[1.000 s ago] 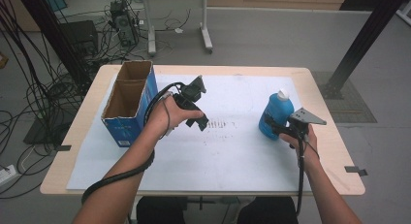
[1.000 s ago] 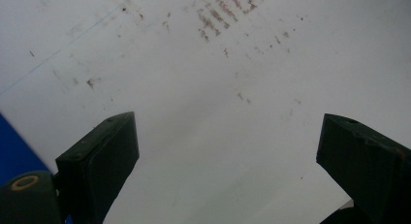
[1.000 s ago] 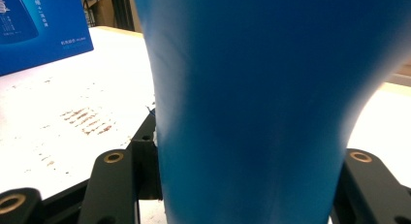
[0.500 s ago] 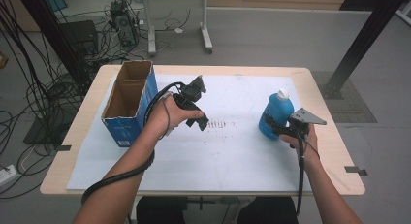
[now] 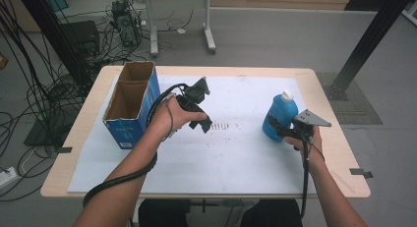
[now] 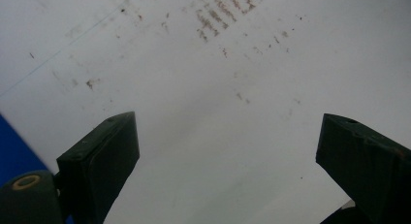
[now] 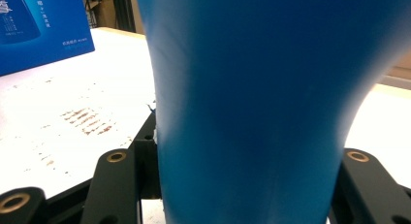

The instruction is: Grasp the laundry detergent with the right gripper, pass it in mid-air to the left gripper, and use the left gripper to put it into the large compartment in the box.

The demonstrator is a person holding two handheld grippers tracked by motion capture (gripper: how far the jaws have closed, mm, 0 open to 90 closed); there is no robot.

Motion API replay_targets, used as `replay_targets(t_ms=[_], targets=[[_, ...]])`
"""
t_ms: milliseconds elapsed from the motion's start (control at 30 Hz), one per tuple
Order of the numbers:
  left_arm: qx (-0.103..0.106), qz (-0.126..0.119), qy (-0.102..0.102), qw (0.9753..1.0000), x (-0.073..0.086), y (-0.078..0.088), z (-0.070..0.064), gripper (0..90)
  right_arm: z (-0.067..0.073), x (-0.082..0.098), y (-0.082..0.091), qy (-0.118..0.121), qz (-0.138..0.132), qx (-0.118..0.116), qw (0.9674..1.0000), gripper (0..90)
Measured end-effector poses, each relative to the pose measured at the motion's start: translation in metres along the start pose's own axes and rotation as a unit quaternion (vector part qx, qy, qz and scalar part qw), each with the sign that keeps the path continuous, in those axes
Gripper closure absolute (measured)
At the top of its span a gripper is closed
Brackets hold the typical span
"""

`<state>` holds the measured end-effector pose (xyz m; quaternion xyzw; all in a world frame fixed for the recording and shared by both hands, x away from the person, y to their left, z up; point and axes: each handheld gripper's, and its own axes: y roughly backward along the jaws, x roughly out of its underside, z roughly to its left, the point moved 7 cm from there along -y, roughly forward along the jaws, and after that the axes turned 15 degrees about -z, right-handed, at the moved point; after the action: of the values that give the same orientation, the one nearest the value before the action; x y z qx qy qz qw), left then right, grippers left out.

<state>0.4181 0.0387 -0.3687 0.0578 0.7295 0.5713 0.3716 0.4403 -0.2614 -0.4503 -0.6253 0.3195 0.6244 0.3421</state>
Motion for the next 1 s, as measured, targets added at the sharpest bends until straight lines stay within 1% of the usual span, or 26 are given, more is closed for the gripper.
replay_targets(t_ms=[233,633,1000], targets=[[0.002,0.001,-0.002,1.0,0.0001,-0.0001,-0.0006,8.6,-0.0002,0.0001,0.0001,-0.001,-0.002,-0.001,1.0,43.8],[-0.002,0.0,-0.003,1.0,-0.0009,0.0012,-0.0011,8.6,-0.0002,0.0002,0.0,0.0,-0.002,-0.001,1.0,43.8],[-0.001,0.002,-0.006,1.0,-0.0006,0.0021,-0.0036,8.6,-0.0002,0.0002,0.0001,-0.001,-0.002,0.0,1.0,43.7]])
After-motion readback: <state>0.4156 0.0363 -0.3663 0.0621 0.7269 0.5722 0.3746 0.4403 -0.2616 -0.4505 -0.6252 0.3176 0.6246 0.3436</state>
